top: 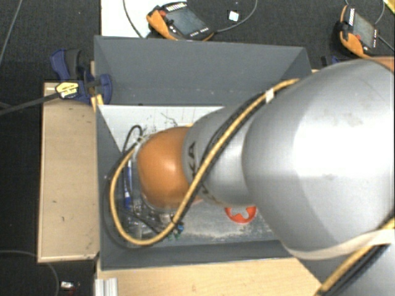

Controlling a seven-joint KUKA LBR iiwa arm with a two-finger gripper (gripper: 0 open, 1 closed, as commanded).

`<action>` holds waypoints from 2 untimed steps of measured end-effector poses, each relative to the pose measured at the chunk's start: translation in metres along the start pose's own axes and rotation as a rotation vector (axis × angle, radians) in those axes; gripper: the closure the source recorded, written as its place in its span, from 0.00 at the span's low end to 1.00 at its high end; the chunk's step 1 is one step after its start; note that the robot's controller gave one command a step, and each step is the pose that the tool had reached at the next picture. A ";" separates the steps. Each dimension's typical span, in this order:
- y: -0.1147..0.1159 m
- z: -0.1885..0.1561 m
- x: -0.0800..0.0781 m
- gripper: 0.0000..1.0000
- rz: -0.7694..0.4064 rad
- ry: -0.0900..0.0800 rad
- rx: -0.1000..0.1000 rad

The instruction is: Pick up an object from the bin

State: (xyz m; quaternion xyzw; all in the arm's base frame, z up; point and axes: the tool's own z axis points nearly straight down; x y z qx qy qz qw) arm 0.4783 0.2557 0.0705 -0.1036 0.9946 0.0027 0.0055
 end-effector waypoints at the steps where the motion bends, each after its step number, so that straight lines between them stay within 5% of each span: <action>1: -0.001 -0.017 0.002 1.00 0.001 0.006 0.002; 2: 0.000 -0.039 0.000 1.00 0.002 -0.001 0.000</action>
Offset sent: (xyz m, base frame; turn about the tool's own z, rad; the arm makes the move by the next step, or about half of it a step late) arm -0.0012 -0.0006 0.0198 0.0005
